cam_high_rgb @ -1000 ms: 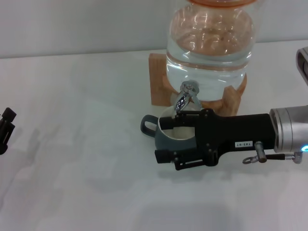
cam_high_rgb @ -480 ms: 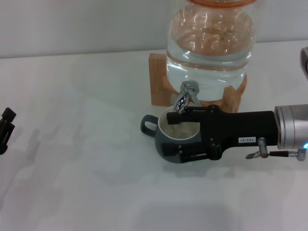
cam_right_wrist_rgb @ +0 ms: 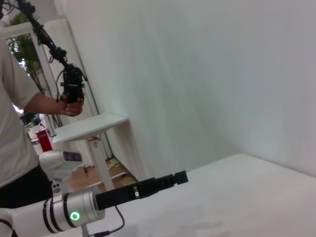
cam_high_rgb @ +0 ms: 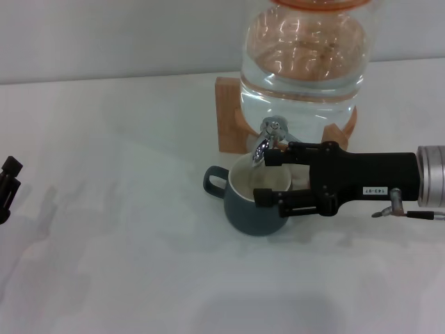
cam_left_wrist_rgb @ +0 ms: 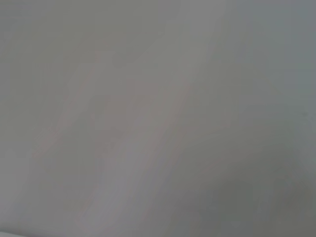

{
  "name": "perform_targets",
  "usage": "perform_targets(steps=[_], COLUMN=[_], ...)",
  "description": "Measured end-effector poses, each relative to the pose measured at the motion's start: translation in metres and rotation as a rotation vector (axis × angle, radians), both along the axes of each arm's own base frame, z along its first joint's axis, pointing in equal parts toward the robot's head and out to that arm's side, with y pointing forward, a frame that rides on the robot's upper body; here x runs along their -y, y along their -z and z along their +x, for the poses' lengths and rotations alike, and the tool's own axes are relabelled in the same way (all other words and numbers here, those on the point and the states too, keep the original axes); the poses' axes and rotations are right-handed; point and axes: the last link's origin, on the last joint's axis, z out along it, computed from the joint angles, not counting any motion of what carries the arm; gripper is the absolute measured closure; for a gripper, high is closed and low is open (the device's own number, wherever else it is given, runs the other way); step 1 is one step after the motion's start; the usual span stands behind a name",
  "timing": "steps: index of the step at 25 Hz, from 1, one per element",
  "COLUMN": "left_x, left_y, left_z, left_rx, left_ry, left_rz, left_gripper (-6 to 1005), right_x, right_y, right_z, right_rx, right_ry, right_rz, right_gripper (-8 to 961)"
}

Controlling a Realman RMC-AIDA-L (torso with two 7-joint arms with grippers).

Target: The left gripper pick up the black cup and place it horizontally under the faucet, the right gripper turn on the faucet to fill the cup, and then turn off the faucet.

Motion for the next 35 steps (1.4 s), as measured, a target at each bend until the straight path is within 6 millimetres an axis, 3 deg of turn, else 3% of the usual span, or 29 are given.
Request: perform_targets(steps=[20, 26, 31, 35], left_x=[0.001, 0.002, 0.006, 0.004], left_y=[0.0, -0.005, -0.022, -0.039], left_z=[-0.001, -0.004, -0.011, -0.015], left_rx=[0.0, -0.004, -0.045, -0.055], left_ry=[-0.004, -0.013, -0.016, -0.031], left_rz=[0.001, 0.021, 0.09, 0.179], left_gripper=[535, 535, 534, 534], right_x=[0.002, 0.02, 0.034, 0.049], right_y=[-0.007, -0.044, -0.093, -0.119], right_z=[0.006, 0.014, 0.053, 0.084], right_rx=[-0.024, -0.118, -0.148, -0.192], right_ry=[0.003, -0.069, 0.028, 0.105], right_rz=[0.008, 0.038, 0.276, 0.478], right_gripper=[115, 115, 115, 115])
